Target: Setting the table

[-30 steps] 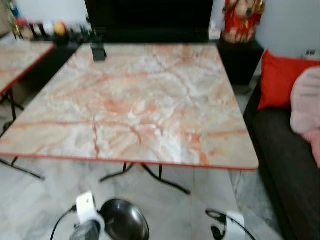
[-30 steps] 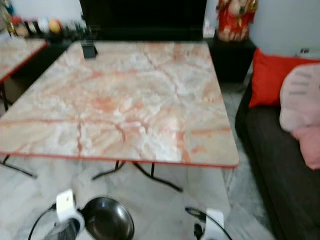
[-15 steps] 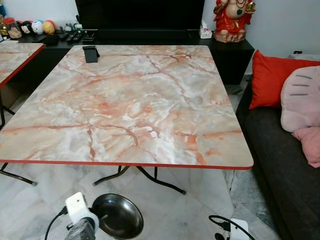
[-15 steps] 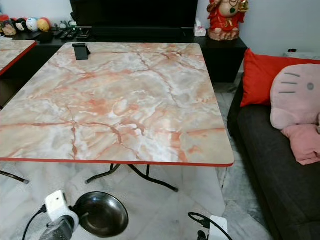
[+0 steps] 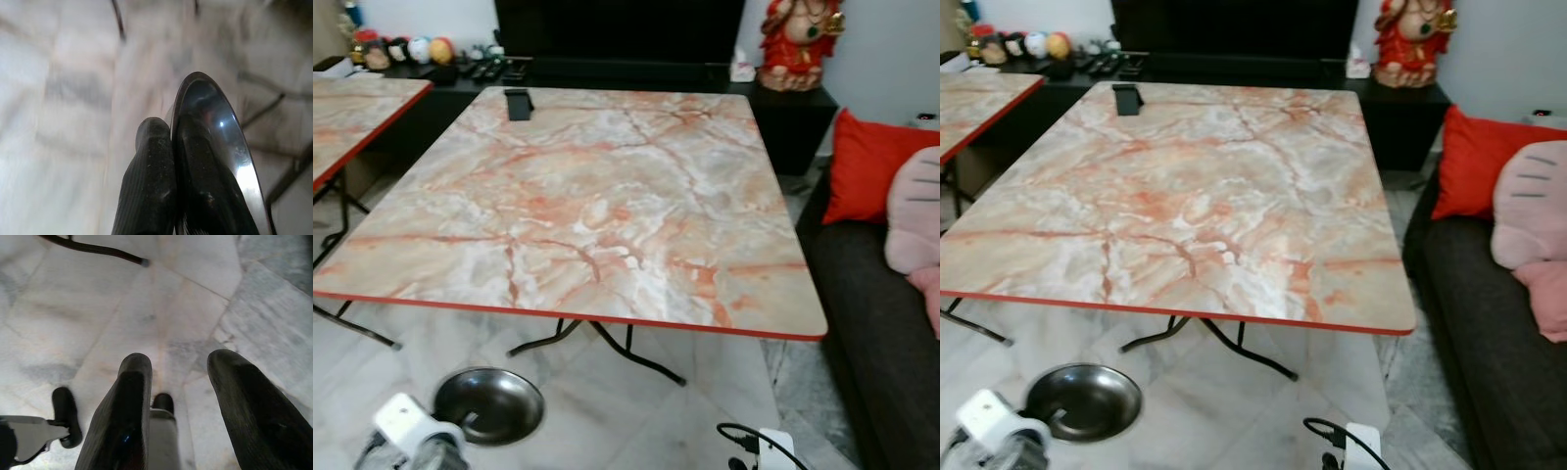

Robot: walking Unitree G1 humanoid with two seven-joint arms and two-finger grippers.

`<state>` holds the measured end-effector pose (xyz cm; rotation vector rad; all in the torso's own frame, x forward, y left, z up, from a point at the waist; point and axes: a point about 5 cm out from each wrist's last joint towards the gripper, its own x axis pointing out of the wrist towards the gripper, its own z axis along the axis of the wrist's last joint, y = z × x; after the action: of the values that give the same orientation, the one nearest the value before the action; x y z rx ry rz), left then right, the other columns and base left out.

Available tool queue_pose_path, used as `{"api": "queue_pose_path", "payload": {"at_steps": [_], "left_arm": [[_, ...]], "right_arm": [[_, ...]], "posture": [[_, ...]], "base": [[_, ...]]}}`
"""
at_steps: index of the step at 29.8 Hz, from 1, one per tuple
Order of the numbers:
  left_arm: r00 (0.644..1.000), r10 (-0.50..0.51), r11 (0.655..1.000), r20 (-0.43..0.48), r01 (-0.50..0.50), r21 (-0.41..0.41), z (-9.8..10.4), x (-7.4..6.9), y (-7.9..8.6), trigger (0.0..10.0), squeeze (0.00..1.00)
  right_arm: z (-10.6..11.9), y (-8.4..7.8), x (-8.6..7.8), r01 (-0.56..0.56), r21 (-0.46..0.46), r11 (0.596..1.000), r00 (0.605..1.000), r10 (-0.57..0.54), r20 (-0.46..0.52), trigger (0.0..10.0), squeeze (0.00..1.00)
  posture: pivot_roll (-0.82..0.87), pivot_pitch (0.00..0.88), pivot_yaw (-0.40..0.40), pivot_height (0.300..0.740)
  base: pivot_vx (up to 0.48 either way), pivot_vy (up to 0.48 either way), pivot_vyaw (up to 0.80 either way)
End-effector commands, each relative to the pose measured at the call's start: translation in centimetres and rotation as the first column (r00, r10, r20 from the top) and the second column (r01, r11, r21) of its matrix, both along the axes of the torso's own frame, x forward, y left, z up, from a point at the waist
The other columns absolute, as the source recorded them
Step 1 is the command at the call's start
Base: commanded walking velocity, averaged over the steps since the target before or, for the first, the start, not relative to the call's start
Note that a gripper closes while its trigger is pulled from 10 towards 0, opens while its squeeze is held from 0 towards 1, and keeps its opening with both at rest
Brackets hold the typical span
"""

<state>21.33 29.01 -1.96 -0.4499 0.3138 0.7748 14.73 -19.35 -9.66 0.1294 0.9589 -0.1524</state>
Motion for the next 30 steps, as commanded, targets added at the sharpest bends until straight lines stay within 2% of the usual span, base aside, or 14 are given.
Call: {"api": "queue_pose_path", "payload": {"at_steps": [1, 8, 12, 14, 15, 17, 18, 20, 21, 22, 23, 25, 26, 30], "left_arm": [[0.997, 0.034, 0.996, 0.065, -0.039, 0.084, 2.1, -0.3, 2.1, 10.0, 0.0], [0.984, 0.057, 0.968, 0.171, -0.096, 0.232, 7.2, -1.4, 4.0, 10.0, 0.0], [0.973, 0.133, 0.91, 0.186, -0.195, 0.366, 10.5, -3.8, 5.0, 10.0, 0.0], [0.96, 0.203, 0.85, 0.191, -0.27, 0.453, 12.7, -5.2, 5.9, 10.0, 0.0], [0.944, 0.243, 0.774, 0.224, -0.327, 0.541, 15.4, -5.9, 6.7, 10.0, 0.0], [0.94, 0.247, 0.75, 0.235, -0.339, 0.568, 16.3, -6.1, 6.9, 10.0, 0.0], [0.944, 0.16, 0.657, 0.288, -0.319, 0.683, 20.2, -4.8, 6.6, 10.0, 0.0], [0.943, 0.038, 0.514, 0.331, -0.303, 0.802, 24.8, -3.2, 5.6, 10.0, 0.0], [0.943, 0.004, 0.476, 0.333, -0.294, 0.829, 25.9, -2.6, 5.2, 10.0, 0.0], [0.943, 0.004, 0.476, 0.333, -0.294, 0.829, 25.9, -2.6, 5.2, 10.0, 0.0], [0.931, -0.08, 0.441, 0.357, -0.288, 0.85, 27.7, -1.2, 4.2, 10.0, 0.0], [0.906, -0.168, 0.492, 0.388, -0.264, 0.83, 28.6, 0.7, 2.7, 10.0, 0.0], [0.879, -0.265, 0.565, 0.396, -0.192, 0.802, 28.7, 2.7, 0.9, 10.0, 0.0], [0.755, -0.461, 0.757, 0.466, 0.061, 0.65, 27.4, 6.3, -3.2, 10.0, 0.0]], "right_arm": [[-0.1, -0.2, -0.3, -0.002, 0.004, 1.0, 1.0, 0.002, -0.018, 10.0, 0.0], [-0.2, -0.4, -0.7, 0.0, -0.002, 1.0, 0.999, 0.0, -0.032, 10.0, 0.0], [-0.3, 0.1, -0.8, 0.001, -0.001, 1.0, 0.999, -0.001, -0.034, 10.0, 0.0], [-0.5, 0.2, -1.1, 0.004, 0.0, 1.0, 0.999, -0.004, -0.04, 10.0, 0.0], [-0.6, 0.3, -1.4, 0.009, 0.0, 1.0, 0.999, -0.009, -0.049, 10.0, 0.0], [-0.6, 0.3, -1.5, 0.011, 0.0, 1.0, 0.999, -0.011, -0.051, 10.0, 0.0], [-0.5, 0.2, -1.3, 0.011, -0.001, 1.0, 0.999, -0.011, -0.05, 10.0, 0.0], [-0.4, 0.2, -0.7, 0.009, -0.003, 1.0, 0.999, -0.009, -0.044, 10.0, 0.0], [-0.3, 0.2, -0.7, 0.008, -0.004, 1.0, 0.999, -0.008, -0.043, 10.0, 0.0], [-0.3, 0.2, -0.7, 0.008, -0.004, 1.0, 0.999, -0.008, -0.043, 10.0, 0.0], [-0.3, 0.2, -0.6, 0.008, -0.004, 1.0, 0.999, -0.008, -0.041, 10.0, 0.0], [-0.3, 0.3, -0.5, 0.011, -0.001, 1.0, 0.999, -0.011, -0.036, 10.0, 0.0], [-0.3, 0.3, -0.4, 0.016, 0.001, 1.0, 0.999, -0.016, -0.032, 10.0, 0.0], [-0.3, 0.4, -0.5, 0.022, 0.001, 1.0, 0.999, -0.021, -0.029, 10.0, 0.0]], "posture": [[0.06, 0.0, -0.036, 0.74], [0.09, 0.0, -0.041, 0.74], [0.11, 0.0, -0.047, 0.74], [0.12, 0.0, -0.054, 0.74], [0.13, 0.0, -0.06, 0.74], [0.13, 0.0, -0.06, 0.74], [0.15, 0.0, -0.068, 0.74], [0.15, 0.0, -0.07, 0.74], [0.15, 0.0, -0.068, 0.74], [0.15, 0.0, -0.068, 0.74], [0.15, 0.0, -0.068, 0.74], [0.14, 0.0, -0.062, 0.74], [0.13, 0.0, -0.058, 0.74], [0.1, 0.0, -0.044, 0.74]], "base": [[0.0, 0.0, 0.0], [0.0, 0.0, 0.0], [0.0, 0.0, 0.0], [0.0, 0.0, 0.0], [0.0, 0.0, 0.0], [0.0, 0.0, 0.0], [0.0, 0.0, 0.0], [0.0, 0.0, 0.0], [0.0, 0.0, 0.0], [0.0, 0.0, 0.0], [0.0, 0.0, 0.0], [0.0, 0.0, 0.0], [0.0, 0.0, 0.0], [0.0, 0.0, 0.0]]}}
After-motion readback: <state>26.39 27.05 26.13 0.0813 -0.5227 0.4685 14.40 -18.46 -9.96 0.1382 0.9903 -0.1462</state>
